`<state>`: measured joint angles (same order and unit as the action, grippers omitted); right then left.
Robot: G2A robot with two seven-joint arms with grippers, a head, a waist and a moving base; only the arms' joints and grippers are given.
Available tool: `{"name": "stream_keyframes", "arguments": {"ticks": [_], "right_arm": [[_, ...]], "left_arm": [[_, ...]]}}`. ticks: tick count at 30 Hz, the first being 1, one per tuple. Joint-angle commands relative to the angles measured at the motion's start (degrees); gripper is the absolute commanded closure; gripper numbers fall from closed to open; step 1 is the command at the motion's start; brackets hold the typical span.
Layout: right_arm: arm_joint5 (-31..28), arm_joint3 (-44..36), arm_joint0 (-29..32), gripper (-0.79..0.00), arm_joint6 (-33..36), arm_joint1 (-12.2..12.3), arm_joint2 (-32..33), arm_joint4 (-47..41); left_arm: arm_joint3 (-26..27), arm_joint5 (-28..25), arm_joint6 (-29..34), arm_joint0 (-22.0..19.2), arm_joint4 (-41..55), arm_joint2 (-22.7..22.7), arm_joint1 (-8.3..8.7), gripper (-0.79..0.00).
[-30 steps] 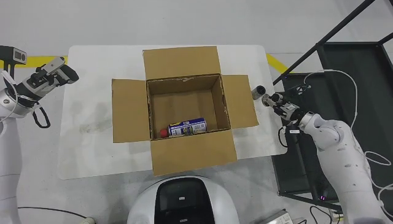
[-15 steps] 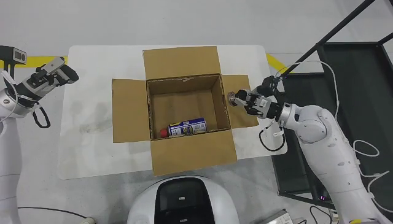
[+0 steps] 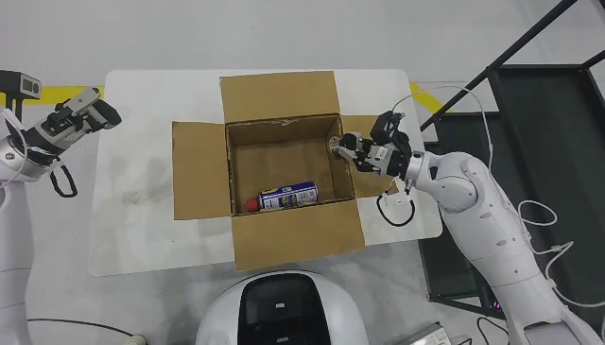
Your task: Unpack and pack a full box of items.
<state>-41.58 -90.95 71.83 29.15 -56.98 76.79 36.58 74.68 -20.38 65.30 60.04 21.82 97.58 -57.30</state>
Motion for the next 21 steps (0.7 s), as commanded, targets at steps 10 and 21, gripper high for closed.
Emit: {"name": "stream_keyframes", "arguments": {"ticks": [10, 21], "right_arm": [[1.6, -0.44, -1.01, 0.0, -0.65, -0.27, -1.32, 0.99], [4.52, 14.42, -26.05, 0.0, 5.91, -7.6, -28.21, 2.76]], "left_arm": [[0.0, 0.0, 0.0, 0.0, 0.0, 0.0, 0.0, -0.785], [0.0, 0.0, 0.0, 0.0, 0.0, 0.0, 0.0, -0.785]]}}
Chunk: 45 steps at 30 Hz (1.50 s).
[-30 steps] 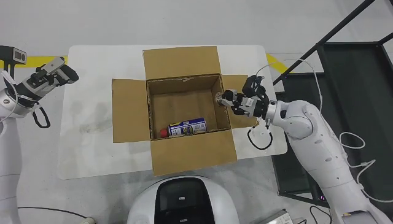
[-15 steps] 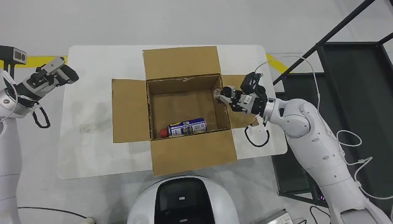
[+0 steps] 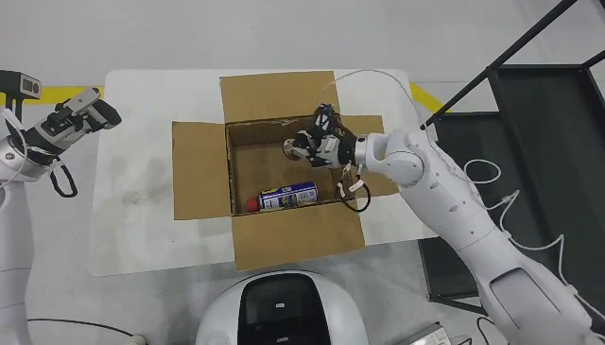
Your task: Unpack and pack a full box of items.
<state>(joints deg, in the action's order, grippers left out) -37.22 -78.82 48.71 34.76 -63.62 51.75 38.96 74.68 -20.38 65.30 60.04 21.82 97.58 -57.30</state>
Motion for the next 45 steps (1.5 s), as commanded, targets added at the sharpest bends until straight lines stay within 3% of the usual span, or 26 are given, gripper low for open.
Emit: {"name": "stream_keyframes", "arguments": {"ticks": [1, 6, 14, 16, 17, 18, 26, 31, 35, 39, 45], "right_arm": [[0.26, 3.48, -4.27, 0.0, 0.47, -1.58, -4.71, 0.55], [0.48, 10.89, -11.24, 0.0, 3.07, -5.77, -13.94, 1.82], [0.62, 19.02, -15.49, 0.0, -0.26, -10.03, -19.7, 3.4], [0.3, 20.71, -16.13, -0.326, -1.89, -10.76, -20.56, 4.94], [0.09, 21.57, -16.24, -0.603, -2.7, -11.14, -20.77, 4.6], [-0.32, 22.4, -16.42, -0.785, -3.32, -11.48, -20.96, 4.33], [-4.87, 25.81, -16.72, -0.785, -9.57, -12.19, -19.76, 4.3], [-6.29, 21.49, -13.23, -0.785, -17.18, -8.48, -12.9, 9.57], [-5.29, 12.43, -5.13, -0.785, -22.38, -3.56, -2.59, 14.31], [-1.49, -0.37, 6.94, -0.785, -23.46, 1.09, 10.8, 17.61], [4.6, -13.77, 23.84, -0.785, -21.45, 4.6, 26.61, 18.03]], "left_arm": [[0.0, 0.0, 0.0, 0.0, 0.0, 0.0, 0.0, -0.785], [0.0, 0.0, 0.0, 0.0, 0.0, 0.0, 0.0, -0.785], [0.0, 0.0, 0.0, 0.0, 0.0, 0.0, 0.0, -0.785], [0.0, 0.0, 0.0, 0.0, 0.0, 0.0, 0.0, -0.785], [0.0, 0.0, 0.0, 0.0, 0.0, 0.0, 0.0, -0.785], [0.0, 0.0, 0.0, 0.0, 0.0, 0.0, 0.0, -0.785], [0.0, 0.0, 0.0, 0.0, 0.0, 0.0, 0.0, -0.785], [0.0, 0.0, 0.0, 0.0, 0.0, 0.0, 0.0, -0.785], [0.0, 0.0, 0.0, 0.0, 0.0, 0.0, 0.0, -0.785], [0.0, 0.0, 0.0, 0.0, 0.0, 0.0, 0.0, -0.785], [0.0, 0.0, 0.0, 0.0, 0.0, 0.0, 0.0, -0.785]]}}
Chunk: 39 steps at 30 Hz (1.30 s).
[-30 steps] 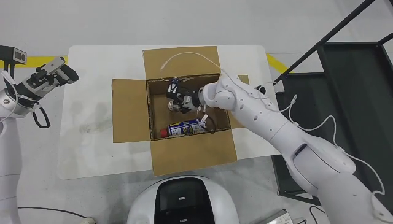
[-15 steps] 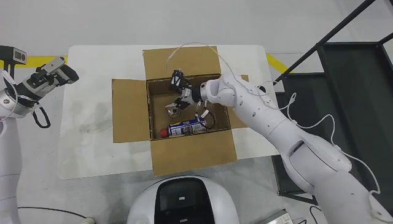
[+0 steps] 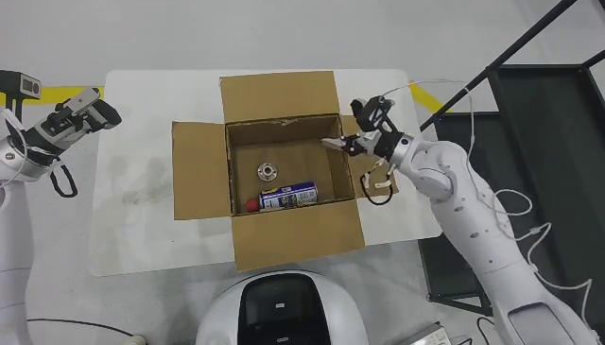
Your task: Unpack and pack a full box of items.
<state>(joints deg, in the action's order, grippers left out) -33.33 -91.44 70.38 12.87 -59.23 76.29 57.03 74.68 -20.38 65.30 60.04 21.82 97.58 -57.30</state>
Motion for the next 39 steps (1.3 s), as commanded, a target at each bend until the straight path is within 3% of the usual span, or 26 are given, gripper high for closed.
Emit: {"name": "stream_keyframes", "arguments": {"ticks": [1, 4, 15, 18, 23, 30, 39], "right_arm": [[1.88, -2.14, 3.96, -0.785, 0.71, 0.46, 3.84, -0.29], [3.96, -4.95, 7.6, -0.785, 1.39, 0.84, 6.88, -0.8], [4.02, -5.19, 7.72, -0.785, 1.27, 0.79, 6.59, -0.98], [6.94, -4.12, 7.26, -0.785, 1.72, 0.52, 5.67, -0.84], [13.92, 2.82, 6.17, -0.785, 1.47, 0.61, 8.9, 0.88], [13.61, 12.54, 3.12, -0.785, 4.5, 1.01, 10.76, 3.12], [12.27, 26.18, -4.54, -0.785, 3.55, -0.22, 4.39, 5.26]], "left_arm": [[0.0, 0.0, 0.0, 0.0, 0.0, 0.0, 0.0, -0.785], [0.0, 0.0, 0.0, 0.0, 0.0, 0.0, 0.0, -0.785], [0.0, 0.0, 0.0, 0.0, 0.0, 0.0, 0.0, -0.785], [0.0, 0.0, 0.0, 0.0, 0.0, 0.0, 0.0, -0.785], [0.0, 0.0, 0.0, 0.0, 0.0, 0.0, 0.0, -0.785], [0.0, 0.0, 0.0, 0.0, 0.0, 0.0, 0.0, -0.785], [0.0, 0.0, 0.0, 0.0, 0.0, 0.0, 0.0, -0.785]]}}
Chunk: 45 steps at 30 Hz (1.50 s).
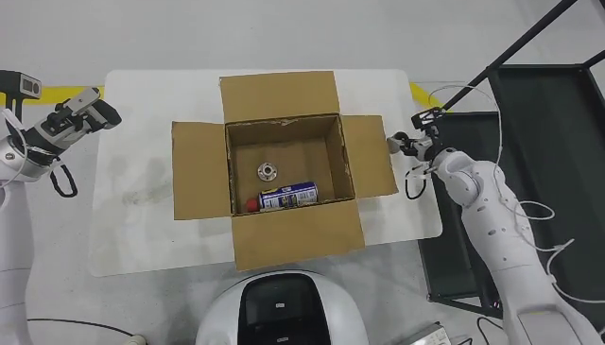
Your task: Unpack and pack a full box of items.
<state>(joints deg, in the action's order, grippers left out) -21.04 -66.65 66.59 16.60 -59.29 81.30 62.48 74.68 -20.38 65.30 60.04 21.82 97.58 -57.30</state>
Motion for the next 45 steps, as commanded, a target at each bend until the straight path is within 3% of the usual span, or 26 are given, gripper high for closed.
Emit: {"name": "stream_keyframes", "arguments": {"ticks": [1, 18, 21, 23, 26, 36, 45], "right_arm": [[-0.17, 2.97, -1.73, -0.785, -0.18, -0.38, -1.5, -0.2], [0.96, 21.84, -11.9, -0.785, -4.14, -3.46, -9.36, -0.64], [0.86, 23.28, -12.82, -0.425, -4.45, -3.88, -10.01, -1.28], [0.81, 24.3, -13.55, -0.308, -4.53, -4.16, -10.4, -1.7], [1.0, 25.94, -14.71, 0.0, -4.46, -4.56, -11.0, -2.03], [-1.64, 26.84, -15.51, 0.0, -9.53, -4.63, -10.31, -3.15], [-4.21, 10.91, -8.65, 0.0, -15.33, -1.52, -1.49, -3.47]], "left_arm": [[0.0, 0.0, 0.0, 0.0, 0.0, 0.0, 0.0, -0.785], [0.0, 0.0, 0.0, 0.0, 0.0, 0.0, 0.0, -0.785], [0.0, 0.0, 0.0, 0.0, 0.0, 0.0, 0.0, -0.785], [0.0, 0.0, 0.0, 0.0, 0.0, 0.0, 0.0, -0.785], [0.0, 0.0, 0.0, 0.0, 0.0, 0.0, 0.0, -0.785], [0.0, 0.0, 0.0, 0.0, 0.0, 0.0, 0.0, -0.785], [0.0, 0.0, 0.0, 0.0, 0.0, 0.0, 0.0, -0.785]]}}
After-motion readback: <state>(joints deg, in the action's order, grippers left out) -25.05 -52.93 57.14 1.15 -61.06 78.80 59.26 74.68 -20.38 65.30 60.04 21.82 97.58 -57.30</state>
